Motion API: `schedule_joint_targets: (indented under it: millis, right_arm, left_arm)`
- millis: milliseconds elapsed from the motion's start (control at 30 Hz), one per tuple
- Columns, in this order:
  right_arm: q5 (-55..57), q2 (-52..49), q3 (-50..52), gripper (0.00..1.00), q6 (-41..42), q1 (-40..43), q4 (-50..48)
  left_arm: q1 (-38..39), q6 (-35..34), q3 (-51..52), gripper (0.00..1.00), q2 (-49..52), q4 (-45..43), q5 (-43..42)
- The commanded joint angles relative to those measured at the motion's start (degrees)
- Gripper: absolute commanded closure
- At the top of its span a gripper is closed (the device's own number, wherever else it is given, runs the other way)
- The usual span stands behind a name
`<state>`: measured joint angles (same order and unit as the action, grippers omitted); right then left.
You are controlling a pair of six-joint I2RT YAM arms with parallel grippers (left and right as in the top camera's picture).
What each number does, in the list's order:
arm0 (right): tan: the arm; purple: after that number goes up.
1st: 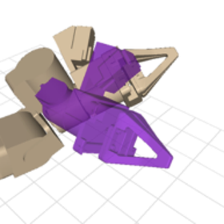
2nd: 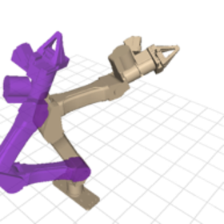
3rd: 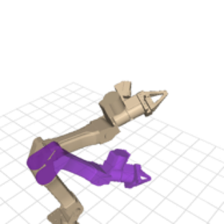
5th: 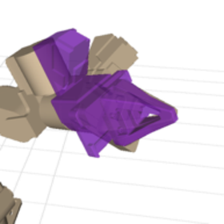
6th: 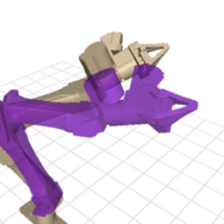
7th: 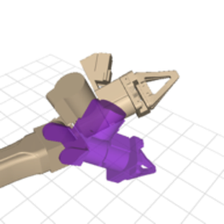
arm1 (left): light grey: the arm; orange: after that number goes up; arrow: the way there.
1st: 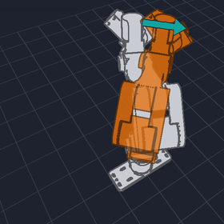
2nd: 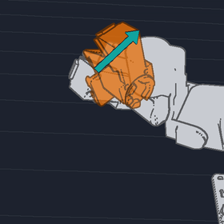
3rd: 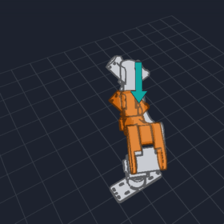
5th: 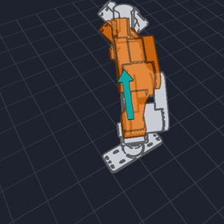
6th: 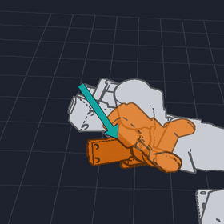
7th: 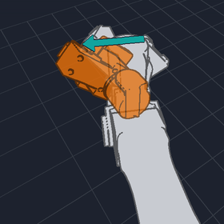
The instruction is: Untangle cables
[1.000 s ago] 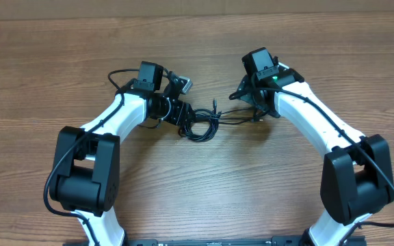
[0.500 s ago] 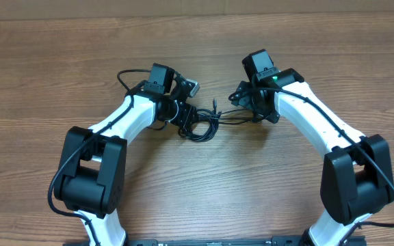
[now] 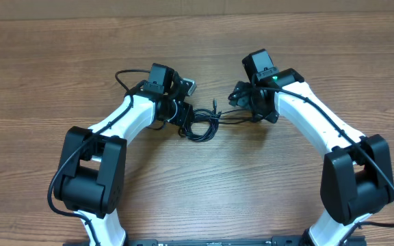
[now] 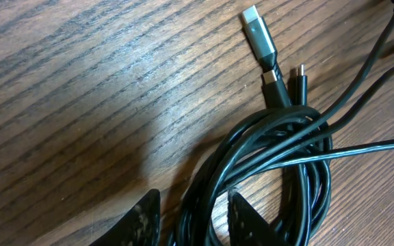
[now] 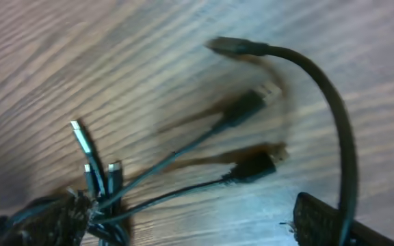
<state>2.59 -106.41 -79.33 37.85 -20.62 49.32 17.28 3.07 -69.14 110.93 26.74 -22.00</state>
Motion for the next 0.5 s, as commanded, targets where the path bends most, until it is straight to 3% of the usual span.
schedule_joint_targets:
  millis: [0, 167, 333, 467]
  right_arm:
    - [-1.4, 0.1, -1.2, 0.07, -9.2, 0.1, -0.2]
    - [-1.4, 1.5, -9.7, 0.07, -11.6, 0.1, 6.6]
    - [-1.5, 2.8, -14.9, 0.0, -13.7, -0.6, 10.8]
    - [-4.6, 2.8, -14.7, 0.0, -16.4, -0.7, 12.8]
  left_arm:
    - [0.4, -0.5, -0.1, 0.67, 1.5, 0.0, 0.4]
    - [0.4, -2.7, 0.0, 0.66, 4.0, -0.9, 0.3]
    - [0.3, -5.9, 0.0, 0.84, 4.7, -2.5, 0.4]
    - [0.3, -6.2, 0.0, 0.96, 4.7, -2.6, 0.3]
